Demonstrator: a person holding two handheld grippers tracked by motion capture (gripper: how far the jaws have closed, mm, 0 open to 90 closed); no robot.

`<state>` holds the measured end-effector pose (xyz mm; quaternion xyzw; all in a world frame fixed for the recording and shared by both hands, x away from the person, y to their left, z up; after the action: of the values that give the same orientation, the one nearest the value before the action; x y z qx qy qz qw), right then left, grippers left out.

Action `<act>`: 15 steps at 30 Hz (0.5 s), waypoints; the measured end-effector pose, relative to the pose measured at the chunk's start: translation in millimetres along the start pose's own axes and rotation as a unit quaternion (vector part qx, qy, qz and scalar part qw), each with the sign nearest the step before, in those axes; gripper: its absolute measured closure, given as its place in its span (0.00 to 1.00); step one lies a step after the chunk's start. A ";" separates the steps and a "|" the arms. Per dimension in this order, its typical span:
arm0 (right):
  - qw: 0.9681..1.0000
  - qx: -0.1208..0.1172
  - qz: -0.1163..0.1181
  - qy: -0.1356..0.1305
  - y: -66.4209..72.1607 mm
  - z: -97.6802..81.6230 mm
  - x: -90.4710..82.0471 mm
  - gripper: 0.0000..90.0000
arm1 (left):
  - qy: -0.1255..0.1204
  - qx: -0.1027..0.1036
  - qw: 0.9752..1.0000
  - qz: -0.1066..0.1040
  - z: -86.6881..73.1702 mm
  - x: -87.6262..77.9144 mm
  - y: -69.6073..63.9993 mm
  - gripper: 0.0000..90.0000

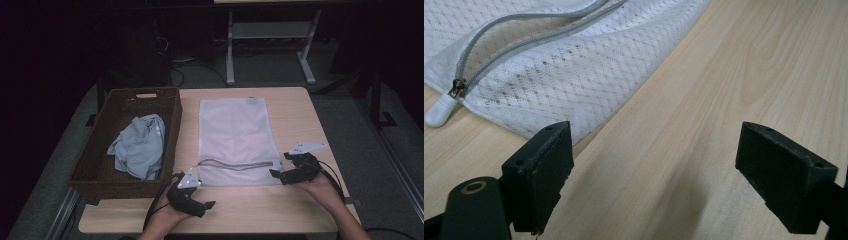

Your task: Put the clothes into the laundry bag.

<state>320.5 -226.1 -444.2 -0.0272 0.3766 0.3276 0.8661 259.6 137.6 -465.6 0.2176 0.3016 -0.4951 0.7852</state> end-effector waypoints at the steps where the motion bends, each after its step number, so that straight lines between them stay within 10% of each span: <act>1: 1.000 0.005 0.002 0.002 -0.9 6.4 3.0 0.16 | -0.003 -0.002 1.000 0.001 0.3 0.1 -0.1 0.17; 15: 1.000 0.008 0.001 0.007 -9.4 36.7 12.4 0.34 | 0.002 -0.001 1.000 -0.001 0.1 0.6 0.2 0.17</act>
<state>355.5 -215.9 -428.2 -0.0224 0.3854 0.3259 0.8630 260.0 137.3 -465.9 0.2173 0.3037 -0.4949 0.7846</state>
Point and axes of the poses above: each handheld gripper's, and its own axes: x roughly forward along the jaws, z roughly out of its top, y roughly to its left, the point moved 1 cm from there along x, roughly forward along the jaws, and after that the axes turned 11 degrees about x, right-handed, at the moved point
